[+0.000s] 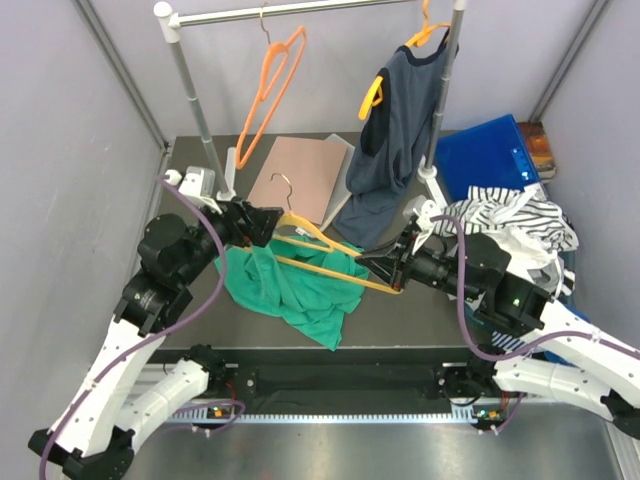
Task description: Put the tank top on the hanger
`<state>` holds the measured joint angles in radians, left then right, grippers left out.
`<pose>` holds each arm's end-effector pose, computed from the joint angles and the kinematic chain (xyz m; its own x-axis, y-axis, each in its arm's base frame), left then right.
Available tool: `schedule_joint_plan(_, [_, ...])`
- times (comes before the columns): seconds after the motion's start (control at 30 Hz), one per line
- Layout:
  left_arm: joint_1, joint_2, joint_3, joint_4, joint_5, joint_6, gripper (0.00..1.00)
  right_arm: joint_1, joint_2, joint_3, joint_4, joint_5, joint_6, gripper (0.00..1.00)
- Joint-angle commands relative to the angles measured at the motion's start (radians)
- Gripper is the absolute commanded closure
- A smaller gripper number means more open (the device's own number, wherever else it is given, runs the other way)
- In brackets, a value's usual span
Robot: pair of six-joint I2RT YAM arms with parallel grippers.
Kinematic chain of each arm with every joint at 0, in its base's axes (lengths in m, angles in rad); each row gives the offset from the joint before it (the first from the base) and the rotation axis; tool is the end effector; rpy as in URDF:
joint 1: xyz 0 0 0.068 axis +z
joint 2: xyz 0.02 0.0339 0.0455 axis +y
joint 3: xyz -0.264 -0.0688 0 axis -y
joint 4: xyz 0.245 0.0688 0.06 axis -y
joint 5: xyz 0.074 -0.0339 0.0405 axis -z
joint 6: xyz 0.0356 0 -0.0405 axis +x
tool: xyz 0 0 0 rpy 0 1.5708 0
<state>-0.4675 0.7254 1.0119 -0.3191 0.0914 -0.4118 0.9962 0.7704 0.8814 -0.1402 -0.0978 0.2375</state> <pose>0.1324 -0.0705 0.4119 -0.2389 -0.3259 -0.9147 0.4742 0.7829 -0.4028 0.0932 0.1503 0.3809 -0.2245 0.0842 -0.9708 -0.8598 0.4519 0.2379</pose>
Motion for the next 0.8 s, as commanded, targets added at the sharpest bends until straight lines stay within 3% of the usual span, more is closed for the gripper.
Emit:
schedule_joint_plan(0.0, [-0.003,-0.027,0.034,0.073,-0.006,0.051,0.08,-0.01,0.026,0.008,0.174,0.0,0.005,1.0])
schedule_joint_plan(0.3, [-0.003,0.063,-0.058,0.265,0.091,-0.041,0.15,-0.011,0.112,0.031,0.217,-0.039,0.006,1.0])
schedule_joint_plan(0.4, [-0.005,0.084,-0.061,0.284,0.083,-0.041,0.24,-0.01,0.122,0.024,0.24,-0.046,0.014,1.0])
schedule_joint_plan(0.53, [-0.005,0.108,-0.075,0.284,0.087,-0.039,0.29,-0.011,0.139,0.021,0.26,-0.056,0.023,1.0])
schedule_joint_plan(0.63, [-0.006,0.124,-0.091,0.302,0.087,-0.045,0.39,-0.011,0.162,0.022,0.278,-0.072,0.029,1.0])
schedule_joint_plan(0.67, [-0.007,0.131,-0.098,0.31,0.088,-0.045,0.45,-0.013,0.168,0.024,0.28,-0.077,0.029,1.0])
schedule_joint_plan(0.7, [-0.007,0.131,-0.102,0.311,0.085,-0.045,0.65,-0.013,0.178,0.024,0.281,-0.077,0.031,1.0])
schedule_joint_plan(0.77, [-0.008,0.132,-0.116,0.339,0.071,-0.038,0.91,-0.013,0.185,0.025,0.28,-0.072,0.033,1.0])
